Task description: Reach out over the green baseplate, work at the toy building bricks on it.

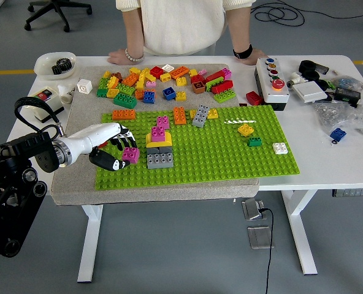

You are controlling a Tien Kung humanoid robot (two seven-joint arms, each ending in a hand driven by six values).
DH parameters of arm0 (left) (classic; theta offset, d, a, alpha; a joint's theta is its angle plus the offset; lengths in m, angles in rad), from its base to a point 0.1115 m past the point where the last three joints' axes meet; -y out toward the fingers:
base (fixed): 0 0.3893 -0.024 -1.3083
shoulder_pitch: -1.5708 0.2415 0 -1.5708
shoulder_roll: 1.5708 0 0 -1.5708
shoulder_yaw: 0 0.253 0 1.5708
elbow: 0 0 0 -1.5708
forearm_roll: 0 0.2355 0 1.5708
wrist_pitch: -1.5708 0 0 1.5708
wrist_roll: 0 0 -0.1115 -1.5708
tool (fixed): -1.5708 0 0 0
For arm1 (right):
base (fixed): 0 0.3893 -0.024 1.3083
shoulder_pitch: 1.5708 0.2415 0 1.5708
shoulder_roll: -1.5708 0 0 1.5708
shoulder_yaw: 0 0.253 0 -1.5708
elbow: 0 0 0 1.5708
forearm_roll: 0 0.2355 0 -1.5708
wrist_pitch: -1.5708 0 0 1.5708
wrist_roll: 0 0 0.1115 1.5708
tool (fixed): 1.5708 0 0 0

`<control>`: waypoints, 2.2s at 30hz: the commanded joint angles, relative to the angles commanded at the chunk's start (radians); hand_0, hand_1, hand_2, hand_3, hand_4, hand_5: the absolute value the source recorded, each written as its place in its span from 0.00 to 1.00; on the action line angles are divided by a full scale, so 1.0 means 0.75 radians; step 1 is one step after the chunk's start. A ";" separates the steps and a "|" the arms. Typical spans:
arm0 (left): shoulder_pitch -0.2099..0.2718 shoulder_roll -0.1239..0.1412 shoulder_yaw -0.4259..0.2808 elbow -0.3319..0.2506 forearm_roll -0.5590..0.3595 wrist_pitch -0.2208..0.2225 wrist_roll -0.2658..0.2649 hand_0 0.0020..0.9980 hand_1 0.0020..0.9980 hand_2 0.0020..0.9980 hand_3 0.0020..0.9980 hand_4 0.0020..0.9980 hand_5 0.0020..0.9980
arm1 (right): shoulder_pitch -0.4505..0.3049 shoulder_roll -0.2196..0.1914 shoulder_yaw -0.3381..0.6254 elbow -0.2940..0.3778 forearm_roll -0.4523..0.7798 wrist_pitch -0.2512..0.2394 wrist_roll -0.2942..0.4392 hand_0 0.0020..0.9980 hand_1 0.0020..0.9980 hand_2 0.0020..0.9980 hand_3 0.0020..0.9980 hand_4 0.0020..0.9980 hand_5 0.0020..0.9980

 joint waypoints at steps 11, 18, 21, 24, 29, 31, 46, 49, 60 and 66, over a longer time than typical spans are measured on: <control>0.009 -0.042 0.053 -0.012 0.000 0.004 0.087 0.60 0.57 0.53 0.54 0.55 0.02 | 0.000 -0.002 0.002 0.000 0.002 -0.001 -0.001 0.74 0.65 0.69 0.65 0.86 0.54; -0.008 -0.058 0.065 -0.001 0.000 0.026 0.132 0.60 0.57 0.53 0.54 0.56 0.02 | 0.003 -0.003 0.002 0.000 0.006 -0.001 -0.002 0.74 0.65 0.69 0.65 0.86 0.54; -0.011 -0.062 0.066 0.001 0.000 0.030 0.141 0.60 0.56 0.53 0.54 0.56 0.02 | 0.003 -0.004 0.002 0.000 0.007 -0.002 -0.002 0.74 0.65 0.69 0.65 0.86 0.54; -0.013 -0.068 0.069 0.003 0.000 0.029 0.156 0.60 0.56 0.53 0.54 0.56 0.02 | 0.004 -0.003 -0.001 0.000 0.010 -0.002 -0.002 0.74 0.65 0.69 0.65 0.86 0.54; -0.014 -0.075 0.082 0.001 0.000 0.028 0.176 0.60 0.56 0.53 0.54 0.56 0.02 | 0.003 -0.003 -0.002 0.000 0.011 -0.002 -0.003 0.74 0.65 0.69 0.65 0.86 0.54; -0.013 -0.079 0.087 -0.002 0.000 0.031 0.188 0.60 0.56 0.53 0.54 0.56 0.02 | 0.002 -0.004 -0.003 0.000 0.012 -0.002 -0.003 0.74 0.65 0.69 0.65 0.86 0.54; -0.031 -0.096 0.109 0.014 0.000 0.037 0.218 0.59 0.56 0.53 0.54 0.58 0.03 | 0.005 -0.003 -0.005 0.000 0.016 -0.003 -0.005 0.74 0.65 0.69 0.65 0.86 0.54; -0.031 -0.099 0.115 0.018 0.000 0.034 0.222 0.59 0.56 0.53 0.54 0.58 0.03 | 0.006 -0.002 -0.007 0.000 0.017 -0.003 -0.005 0.74 0.65 0.69 0.65 0.86 0.54; -0.026 -0.111 0.139 0.045 0.000 0.099 0.250 0.59 0.56 0.53 0.54 0.58 0.03 | 0.004 -0.006 -0.011 0.000 0.014 -0.003 -0.006 0.74 0.65 0.69 0.65 0.86 0.53; -0.024 -0.113 0.137 0.053 0.000 0.150 0.267 0.59 0.56 0.53 0.54 0.59 0.03 | 0.004 -0.005 -0.013 0.000 0.013 -0.002 -0.007 0.74 0.65 0.69 0.65 0.86 0.53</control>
